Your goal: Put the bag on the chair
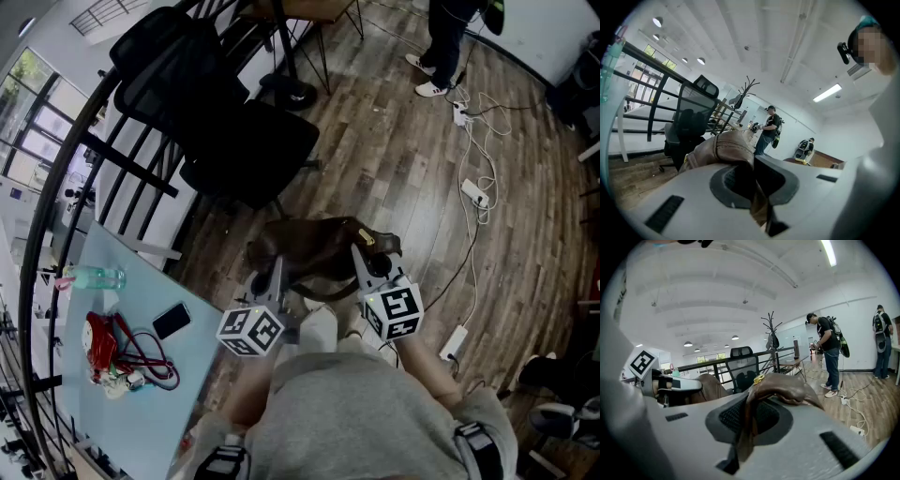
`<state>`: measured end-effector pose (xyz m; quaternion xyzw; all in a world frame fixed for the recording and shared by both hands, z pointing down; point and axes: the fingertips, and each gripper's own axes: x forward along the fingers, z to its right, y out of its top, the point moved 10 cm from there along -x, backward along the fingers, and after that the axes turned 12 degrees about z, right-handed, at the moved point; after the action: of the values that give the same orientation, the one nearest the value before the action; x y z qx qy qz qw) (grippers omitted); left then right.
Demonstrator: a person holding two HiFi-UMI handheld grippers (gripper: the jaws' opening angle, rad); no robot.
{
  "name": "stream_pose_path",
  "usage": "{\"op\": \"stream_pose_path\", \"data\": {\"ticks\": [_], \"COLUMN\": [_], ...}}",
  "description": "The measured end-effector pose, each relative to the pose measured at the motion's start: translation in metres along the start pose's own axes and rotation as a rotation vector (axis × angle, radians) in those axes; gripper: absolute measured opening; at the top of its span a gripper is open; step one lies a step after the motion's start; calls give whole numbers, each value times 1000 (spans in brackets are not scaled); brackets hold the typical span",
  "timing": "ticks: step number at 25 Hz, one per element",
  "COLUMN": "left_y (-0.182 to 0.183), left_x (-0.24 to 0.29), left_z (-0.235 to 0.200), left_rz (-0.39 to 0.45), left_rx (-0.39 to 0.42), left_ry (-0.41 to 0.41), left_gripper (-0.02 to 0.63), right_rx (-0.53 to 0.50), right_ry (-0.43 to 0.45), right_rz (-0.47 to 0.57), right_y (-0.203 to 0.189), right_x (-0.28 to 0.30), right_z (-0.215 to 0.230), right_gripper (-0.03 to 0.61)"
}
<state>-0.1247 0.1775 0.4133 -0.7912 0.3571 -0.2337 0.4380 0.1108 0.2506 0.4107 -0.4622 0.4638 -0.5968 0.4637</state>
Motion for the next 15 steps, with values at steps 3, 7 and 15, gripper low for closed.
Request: {"op": "stream_pose_path", "data": {"ticks": [3, 7, 15], "left_y": [-18, -37, -46], "left_x": [-30, -67, -124], "left_z": [38, 70, 95], "left_rz": [28, 36, 27], "left_rx": [7, 3, 5], "left_ry": [-18, 5, -2], "left_gripper": [23, 23, 23], "right_rx": [-1, 6, 13], "right_ry": [-11, -12, -6], "right_rz": [13, 29, 34], "right_y": [-3, -5, -9], "right_x": [-53, -107, -168], "right_z": [7, 5, -20], "right_gripper": [18, 18, 18]}}
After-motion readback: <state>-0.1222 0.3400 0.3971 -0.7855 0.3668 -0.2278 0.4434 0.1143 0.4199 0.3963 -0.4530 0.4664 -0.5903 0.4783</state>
